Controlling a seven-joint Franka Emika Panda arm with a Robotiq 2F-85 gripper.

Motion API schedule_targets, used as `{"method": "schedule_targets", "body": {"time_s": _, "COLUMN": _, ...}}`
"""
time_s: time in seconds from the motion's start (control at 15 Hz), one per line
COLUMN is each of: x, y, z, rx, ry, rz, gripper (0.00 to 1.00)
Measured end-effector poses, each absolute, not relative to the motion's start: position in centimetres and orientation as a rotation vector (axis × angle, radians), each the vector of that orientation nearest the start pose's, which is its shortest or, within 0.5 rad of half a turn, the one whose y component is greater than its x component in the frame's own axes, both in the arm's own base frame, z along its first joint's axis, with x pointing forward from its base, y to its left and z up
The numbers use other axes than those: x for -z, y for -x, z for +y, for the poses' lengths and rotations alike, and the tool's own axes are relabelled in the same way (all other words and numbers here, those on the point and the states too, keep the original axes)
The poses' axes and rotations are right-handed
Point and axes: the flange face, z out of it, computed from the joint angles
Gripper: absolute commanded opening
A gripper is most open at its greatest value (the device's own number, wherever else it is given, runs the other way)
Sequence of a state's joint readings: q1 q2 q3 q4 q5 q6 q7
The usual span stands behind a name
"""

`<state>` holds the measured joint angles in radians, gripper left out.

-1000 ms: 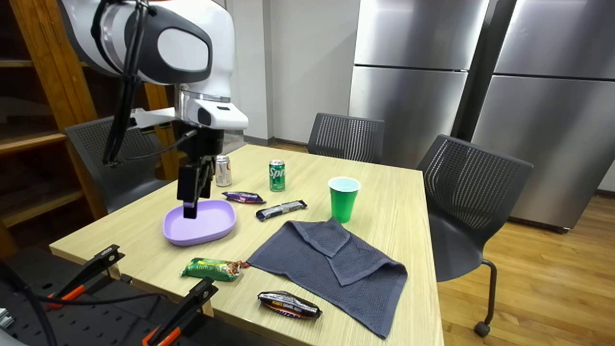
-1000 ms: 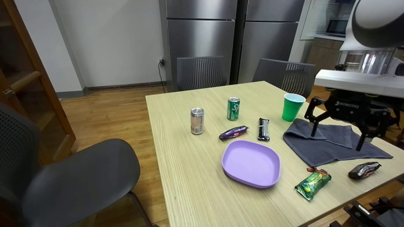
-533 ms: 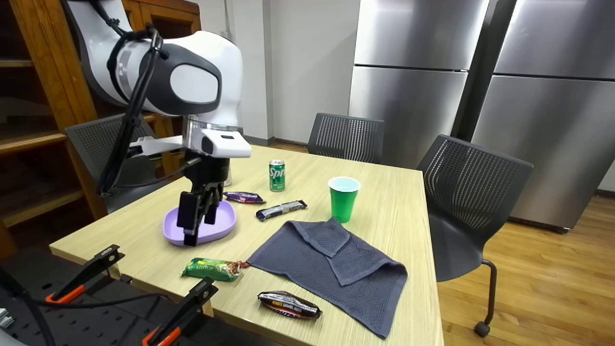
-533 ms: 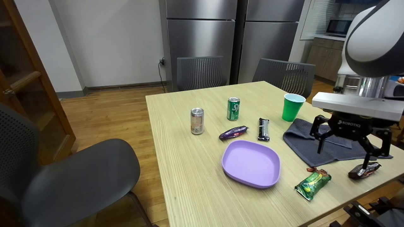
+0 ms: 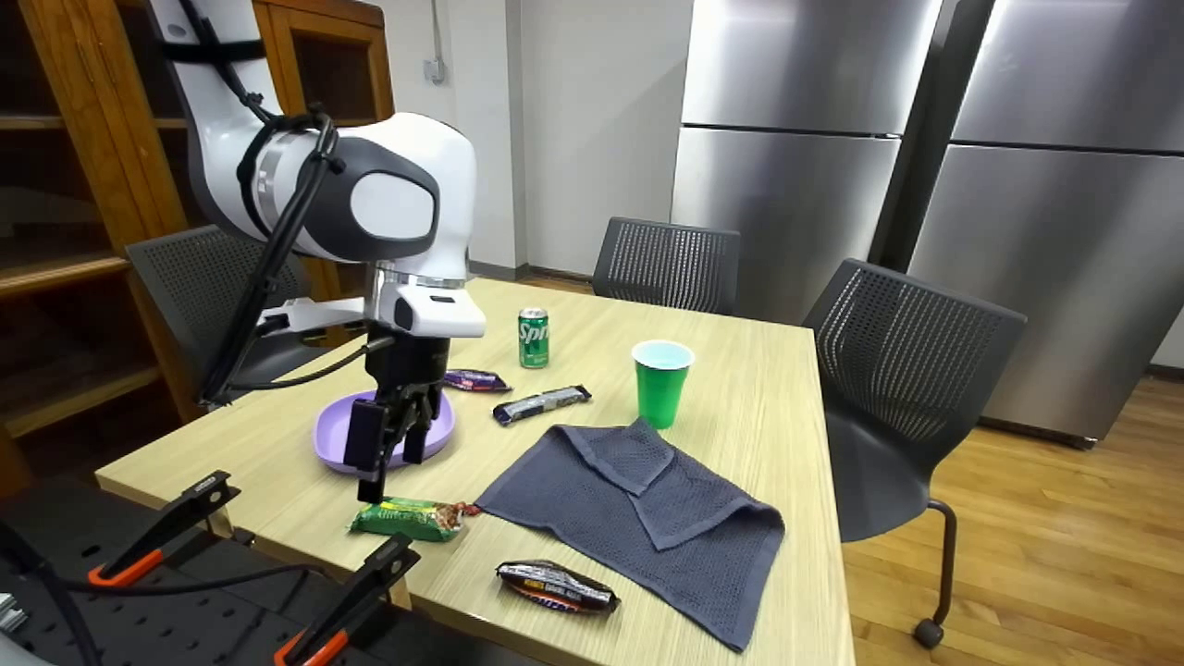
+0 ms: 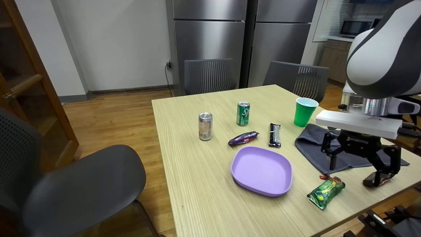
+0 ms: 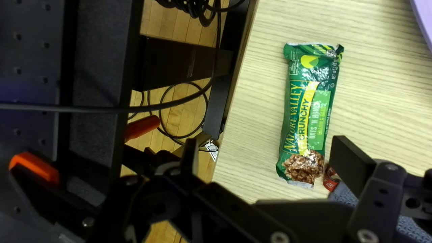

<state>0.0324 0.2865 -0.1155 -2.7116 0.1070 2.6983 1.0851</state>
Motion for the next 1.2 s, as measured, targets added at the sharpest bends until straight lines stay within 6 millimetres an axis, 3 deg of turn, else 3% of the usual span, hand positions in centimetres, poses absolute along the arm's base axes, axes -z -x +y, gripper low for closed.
{"method": "schedule_targets", "body": {"time_s": 0.67, "x": -7.9, "y": -36.8, "z": -3.6, "rx": -0.474, "ry": 2.642, "rz": 2.01, "gripper": 1.0}}
{"method": "schedule_targets", "body": {"time_s": 1.2, "x": -7.7, "y": -37.5, "z": -3.5, "rx": -0.461, "ry": 2.651, "rz": 2.005, "gripper": 1.0}}
